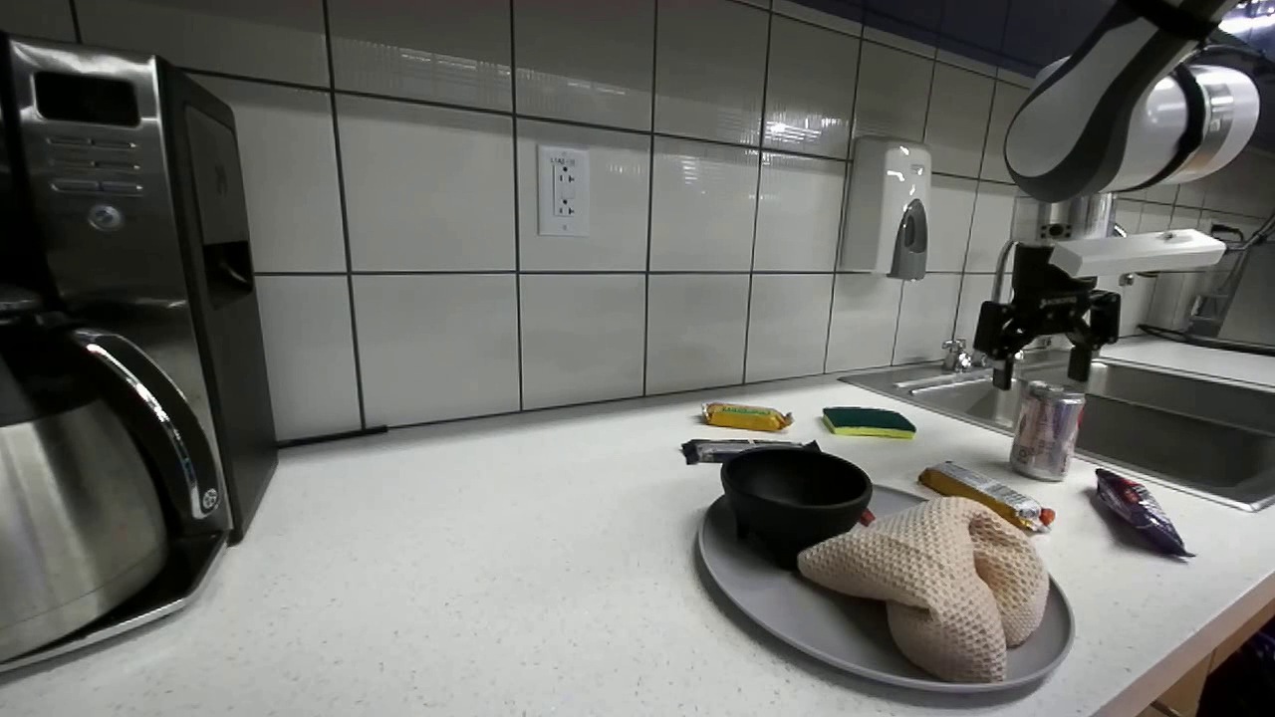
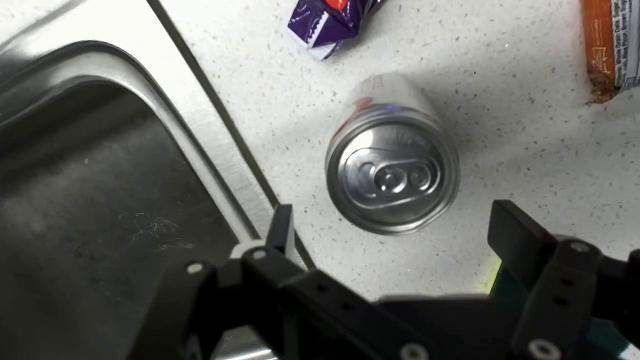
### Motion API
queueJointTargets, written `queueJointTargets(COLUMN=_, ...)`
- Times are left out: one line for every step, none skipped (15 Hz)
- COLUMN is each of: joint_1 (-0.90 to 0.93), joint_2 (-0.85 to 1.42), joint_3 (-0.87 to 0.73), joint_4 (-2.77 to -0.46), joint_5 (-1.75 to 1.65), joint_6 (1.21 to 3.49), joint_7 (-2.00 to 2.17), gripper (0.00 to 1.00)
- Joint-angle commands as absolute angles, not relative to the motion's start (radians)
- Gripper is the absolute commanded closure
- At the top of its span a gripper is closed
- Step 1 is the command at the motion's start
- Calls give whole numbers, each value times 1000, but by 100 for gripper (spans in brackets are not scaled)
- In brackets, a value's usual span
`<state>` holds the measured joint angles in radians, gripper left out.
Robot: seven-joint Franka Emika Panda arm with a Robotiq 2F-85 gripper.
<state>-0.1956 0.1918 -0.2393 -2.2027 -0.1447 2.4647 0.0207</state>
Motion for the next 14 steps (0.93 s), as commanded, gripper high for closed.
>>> queueJointTargets(joint_1=-204, joint_2=161, joint_3=-232, joint_4=-2195, joint_5=-137, joint_6=2435, joint_7=-14, gripper=0)
queueJointTargets(joint_1=-203, joint_2=147, joint_3=-231, joint_4=-2201, joint_5=-139, joint_6=2434, joint_7=-16, gripper=0)
queueJointTargets(joint_1=-202, joint_2=127, joint_3=-229, joint_4=-2211, joint_5=-133, joint_6=2432, joint_7=-22, gripper=0)
queueJointTargets(joint_1=-201, joint_2=108, joint_3=-226, joint_4=-2221, joint_5=-131, joint_6=2432, joint_7=-29, gripper=0)
queueJointTargets(joint_1=-199, joint_2=84, joint_3=-223, joint_4=-2233, joint_5=-130, joint_6=2432, joint_7=-36, gripper=0)
queueJointTargets(joint_1=-195, joint_2=57, joint_3=-218, joint_4=-2247, joint_5=-131, joint_6=2431, joint_7=-45, gripper=0)
queueJointTargets(joint_1=-192, joint_2=36, joint_3=-214, joint_4=-2256, joint_5=-133, joint_6=2428, joint_7=-51, gripper=0)
queueJointTargets(joint_1=-187, joint_2=13, joint_3=-210, joint_4=-2266, joint_5=-131, joint_6=2422, joint_7=-59, gripper=0)
queueJointTargets(joint_1=-181, joint_2=-11, joint_3=-206, joint_4=-2278, joint_5=-134, joint_6=2417, joint_7=-61, gripper=0)
queueJointTargets(joint_1=-177, joint_2=-32, joint_3=-200, joint_4=-2289, joint_5=-135, joint_6=2410, joint_7=-61, gripper=0)
queueJointTargets(joint_1=-172, joint_2=-52, joint_3=-195, joint_4=-2299, joint_5=-135, joint_6=2403, joint_7=-57, gripper=0)
queueJointTargets(joint_1=-167, joint_2=-73, joint_3=-189, joint_4=-2310, joint_5=-125, joint_6=2388, joint_7=-59, gripper=0)
queueJointTargets(joint_1=-161, joint_2=-94, joint_3=-183, joint_4=-2323, joint_5=-117, joint_6=2378, joint_7=-57, gripper=0)
queueJointTargets(joint_1=-154, joint_2=-113, joint_3=-177, joint_4=-2334, joint_5=-114, joint_6=2369, joint_7=-53, gripper=0)
